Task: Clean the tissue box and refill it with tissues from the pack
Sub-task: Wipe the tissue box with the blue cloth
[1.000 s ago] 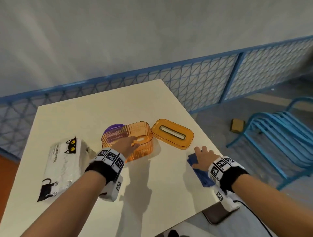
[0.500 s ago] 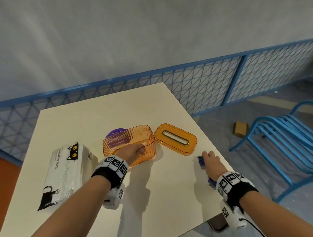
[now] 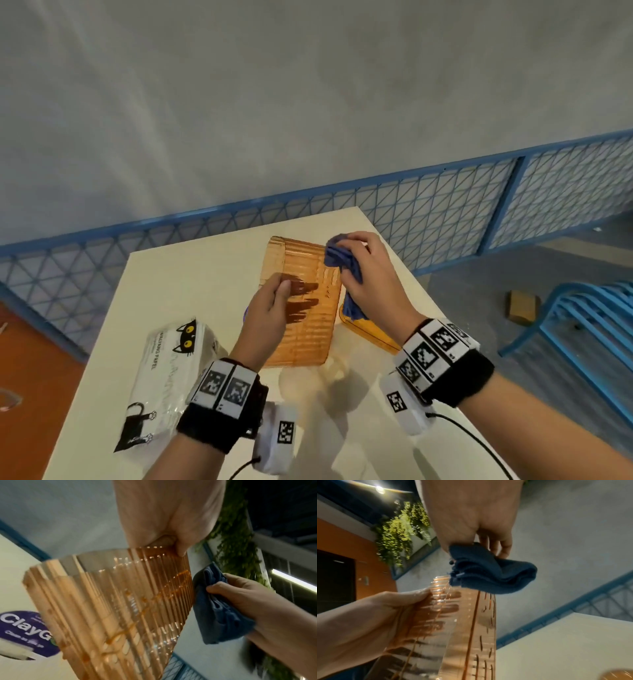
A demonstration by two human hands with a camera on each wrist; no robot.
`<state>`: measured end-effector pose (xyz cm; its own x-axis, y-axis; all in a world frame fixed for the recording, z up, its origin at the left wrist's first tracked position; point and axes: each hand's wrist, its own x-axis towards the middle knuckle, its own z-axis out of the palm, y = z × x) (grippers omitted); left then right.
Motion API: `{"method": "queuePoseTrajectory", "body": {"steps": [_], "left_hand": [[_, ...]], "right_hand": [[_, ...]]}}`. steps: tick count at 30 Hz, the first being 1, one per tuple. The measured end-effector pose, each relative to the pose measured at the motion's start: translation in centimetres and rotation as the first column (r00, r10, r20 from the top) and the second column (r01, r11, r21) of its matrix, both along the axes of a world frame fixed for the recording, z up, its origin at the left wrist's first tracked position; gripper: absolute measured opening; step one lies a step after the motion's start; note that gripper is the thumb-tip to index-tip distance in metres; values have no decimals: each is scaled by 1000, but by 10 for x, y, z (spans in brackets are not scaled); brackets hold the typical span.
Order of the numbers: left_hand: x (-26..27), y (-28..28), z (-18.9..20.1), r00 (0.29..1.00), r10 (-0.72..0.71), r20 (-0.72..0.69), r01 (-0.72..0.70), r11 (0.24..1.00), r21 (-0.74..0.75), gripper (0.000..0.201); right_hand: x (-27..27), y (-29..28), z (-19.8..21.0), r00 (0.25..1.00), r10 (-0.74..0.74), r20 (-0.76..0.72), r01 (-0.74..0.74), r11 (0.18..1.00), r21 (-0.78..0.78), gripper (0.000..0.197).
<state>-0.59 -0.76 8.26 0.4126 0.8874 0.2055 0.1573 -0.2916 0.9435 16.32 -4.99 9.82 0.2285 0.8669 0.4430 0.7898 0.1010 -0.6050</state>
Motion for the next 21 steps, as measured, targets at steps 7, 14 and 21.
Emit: {"method": "queuePoseTrajectory", "body": {"steps": [7,14,21], "left_hand": [[7,-19,16,966,70,251,-43,993,-113,29],[4,-12,13,911,192,365,-119,969,-214,33],[11,-19,21,900,133,416,-17,963,-270,31]], "right_hand": [[-42,11,19,962,38,269,-47,999,26,53],[-57,-26,-31,840,224,494,-175,974,-144,57],[-33,15,36,916,119,382,-78,990,-121,53]]}}
